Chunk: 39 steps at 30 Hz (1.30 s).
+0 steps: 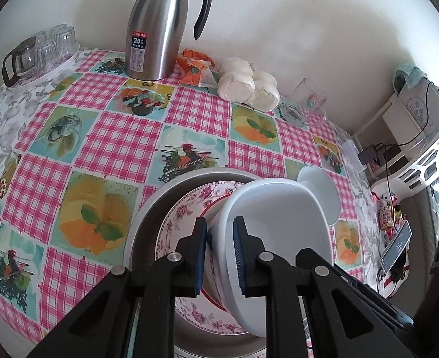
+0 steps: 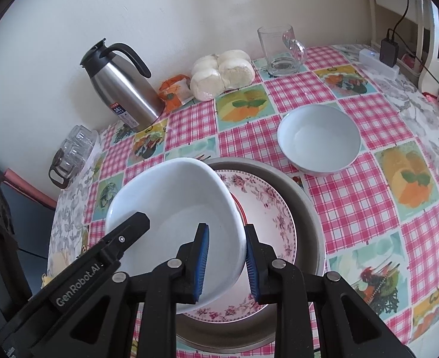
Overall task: Organize plates and bowls
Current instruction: 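Lower the white MAX bowl into the red-rimmed bowl with both grippers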
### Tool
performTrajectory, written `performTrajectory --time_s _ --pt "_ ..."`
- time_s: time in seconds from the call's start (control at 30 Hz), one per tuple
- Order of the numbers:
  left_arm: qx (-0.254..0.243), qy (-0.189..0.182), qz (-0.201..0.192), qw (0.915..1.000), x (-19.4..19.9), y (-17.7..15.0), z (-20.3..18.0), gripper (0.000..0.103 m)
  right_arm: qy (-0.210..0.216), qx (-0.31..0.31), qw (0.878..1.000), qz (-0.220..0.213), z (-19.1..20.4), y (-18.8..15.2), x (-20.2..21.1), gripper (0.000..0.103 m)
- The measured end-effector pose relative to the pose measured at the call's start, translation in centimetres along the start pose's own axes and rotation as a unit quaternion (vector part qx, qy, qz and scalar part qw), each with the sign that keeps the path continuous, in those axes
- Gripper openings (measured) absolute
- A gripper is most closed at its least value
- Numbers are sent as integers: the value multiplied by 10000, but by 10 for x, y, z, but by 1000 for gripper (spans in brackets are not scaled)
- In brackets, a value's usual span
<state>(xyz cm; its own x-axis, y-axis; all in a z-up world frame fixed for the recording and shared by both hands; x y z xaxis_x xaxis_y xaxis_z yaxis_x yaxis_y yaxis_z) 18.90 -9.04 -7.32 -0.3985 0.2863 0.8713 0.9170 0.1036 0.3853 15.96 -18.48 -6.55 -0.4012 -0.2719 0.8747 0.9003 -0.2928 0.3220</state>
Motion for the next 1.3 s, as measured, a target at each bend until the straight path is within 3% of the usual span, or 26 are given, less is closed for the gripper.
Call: performTrajectory --time_s 1.0,1.3 --pt "89 -44 102 9999 -9 -2 6 17 -122 46 9999 39 -2 -1 -10 27" --pt "266 0 -68 9996 1 4 14 19 -156 48 9998 -103 -3 2 -3 27"
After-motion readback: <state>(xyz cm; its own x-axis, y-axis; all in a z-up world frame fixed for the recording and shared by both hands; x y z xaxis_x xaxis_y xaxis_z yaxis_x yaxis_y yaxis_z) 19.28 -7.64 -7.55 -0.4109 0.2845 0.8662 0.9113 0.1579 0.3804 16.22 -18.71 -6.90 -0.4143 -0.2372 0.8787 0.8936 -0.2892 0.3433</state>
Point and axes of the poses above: each gripper's, at about its wrist camera, not at the fingertips, and x roughly against the way its jaws point, z to its left, y to its top, the point moved 9 cm from there along -x, roughly the way its jaws point, and after that the axes turned 6 degrees about z, right-handed, at the moved point
